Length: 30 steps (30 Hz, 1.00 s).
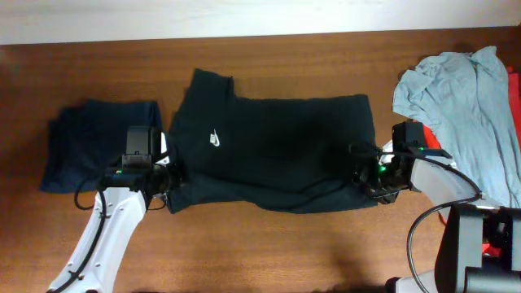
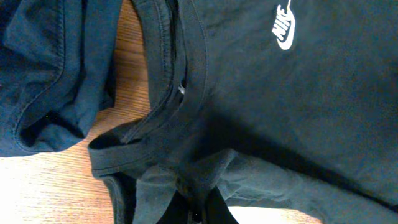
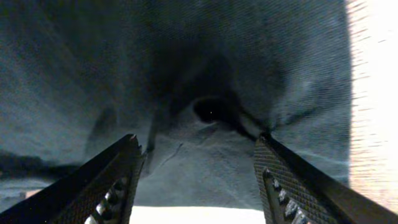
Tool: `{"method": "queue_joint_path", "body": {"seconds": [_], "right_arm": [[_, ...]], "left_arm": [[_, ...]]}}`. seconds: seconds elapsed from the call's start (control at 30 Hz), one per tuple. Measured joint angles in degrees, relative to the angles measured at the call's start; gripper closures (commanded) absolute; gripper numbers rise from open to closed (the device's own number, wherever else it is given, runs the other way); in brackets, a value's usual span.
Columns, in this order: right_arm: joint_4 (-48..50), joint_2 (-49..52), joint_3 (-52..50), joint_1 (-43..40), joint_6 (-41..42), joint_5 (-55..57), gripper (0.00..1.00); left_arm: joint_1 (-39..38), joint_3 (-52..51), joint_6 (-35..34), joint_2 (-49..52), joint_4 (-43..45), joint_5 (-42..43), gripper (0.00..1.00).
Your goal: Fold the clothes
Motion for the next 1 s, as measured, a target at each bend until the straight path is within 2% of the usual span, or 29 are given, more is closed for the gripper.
{"method": "queue_joint_path", "body": {"seconds": [0.1,0.2,0.3,0.4,0.63,0.7,0.8,1.0], "right_arm": [[0.57,0.00,0.00,0.00,0.13,0.94,0.41],[0.59,0.00,0.00,0.00,0.94,1.60,0.48],[-0.26,0.00,0.00,0.00,1.55,2.45,0.49],[-1.84,0.00,0.00,0.00,2.45,4.09,0.58],[-2.91,0.00,0.00,0.00,2.84,5.55,0.70],[-4.04,-0.02,0.11,0.00,2.91,5.49,0.68],[-7.41,-0.15,1.33,0.00,2.86,5.46,0.57],[-11.89,-2.71,7.23,0.00,2.82,5.29,0.50]], "left_arm": [[0.00,0.00,0.00,0.00,0.00,0.00,0.99],[0.00,0.00,0.00,0.00,0.02,0.02,0.99],[0.00,0.00,0.00,0.00,0.00,0.02,1.00],[0.00,0.00,0.00,0.00,0.02,0.00,0.99],[0.00,0.00,0.00,0.00,0.02,0.00,0.99],[0.00,0.00,0.00,0.00,0.02,0.02,0.99],[0.00,0.00,0.00,0.00,0.02,0.02,1.00],[0.00,0.00,0.00,0.00,0.04,0.02,0.99]]}}
